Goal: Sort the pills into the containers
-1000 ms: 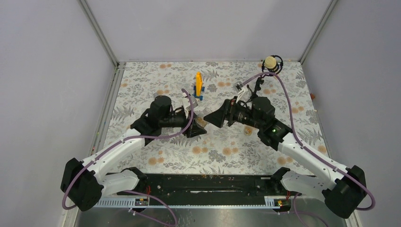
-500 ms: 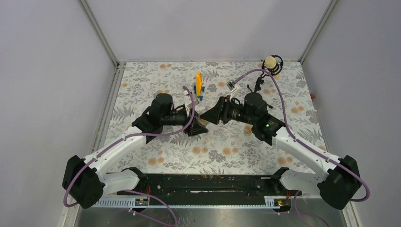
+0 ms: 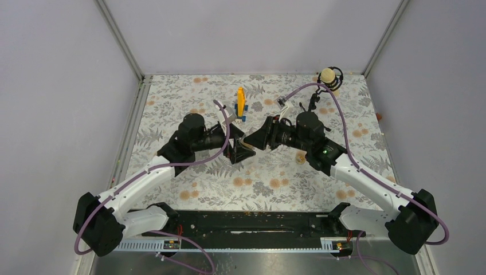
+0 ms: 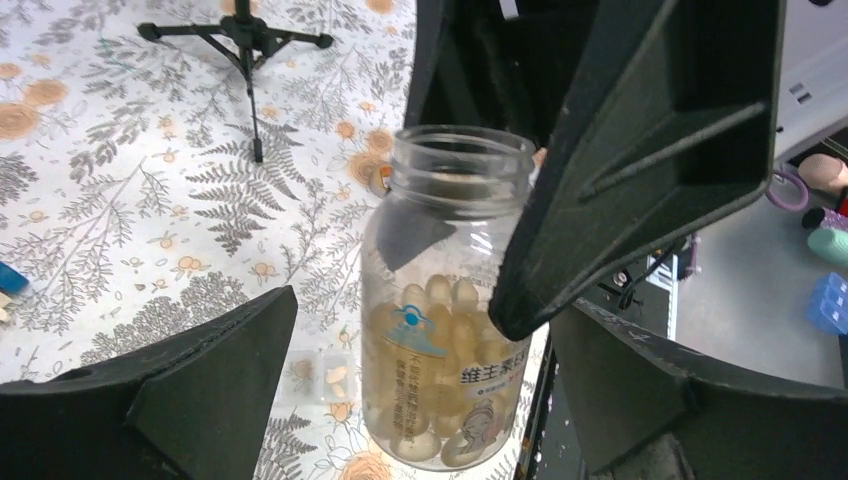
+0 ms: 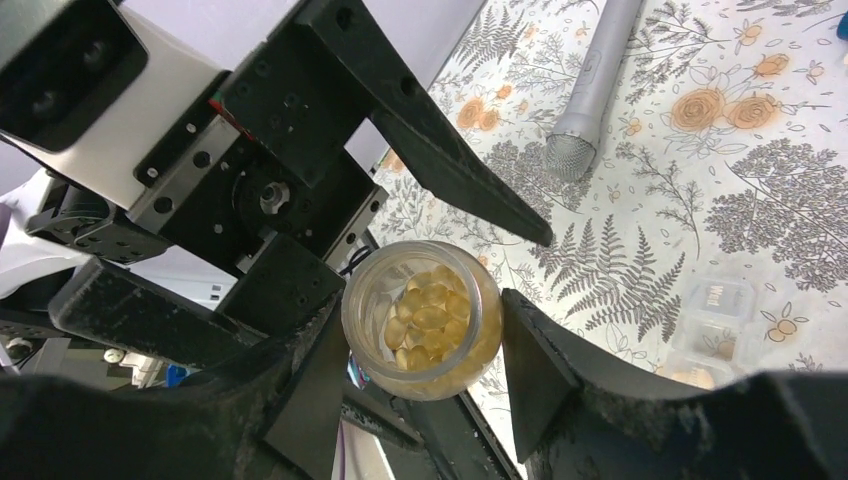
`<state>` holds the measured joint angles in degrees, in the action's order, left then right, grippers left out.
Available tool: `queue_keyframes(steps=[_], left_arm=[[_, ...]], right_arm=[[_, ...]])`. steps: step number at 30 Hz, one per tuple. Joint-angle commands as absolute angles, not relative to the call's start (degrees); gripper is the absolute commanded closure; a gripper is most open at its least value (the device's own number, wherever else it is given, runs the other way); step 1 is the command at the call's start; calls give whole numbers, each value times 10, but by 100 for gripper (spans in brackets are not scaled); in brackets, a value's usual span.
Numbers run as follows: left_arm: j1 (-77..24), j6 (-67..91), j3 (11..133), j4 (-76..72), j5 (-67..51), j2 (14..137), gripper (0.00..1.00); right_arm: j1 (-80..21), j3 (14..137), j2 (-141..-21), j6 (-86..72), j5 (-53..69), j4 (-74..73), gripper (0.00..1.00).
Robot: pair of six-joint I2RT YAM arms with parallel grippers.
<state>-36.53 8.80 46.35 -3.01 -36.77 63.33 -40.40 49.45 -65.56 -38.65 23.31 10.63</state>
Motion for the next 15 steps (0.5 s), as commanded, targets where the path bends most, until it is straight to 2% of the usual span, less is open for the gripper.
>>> queue_keyframes(steps=[1,4,8,11,15], left_arm=[[-364,106,456,-89,-333,622,1],[-365,111,446,-100,-332,621,3],[-365,113,441,-100,-350,606,13],[-365,105,449,-69,-360,607,14],[-365,114,452,-61,-363,617,25]], right_arm=[[-409,516,-637,-352,214,103,66],[-409,521,-639,-346,212,100,65],[-409,526,-641,-343,213,95,64],[-409,531,-644,-341,214,91,63],[-409,535,-652,-340,227,101,62]])
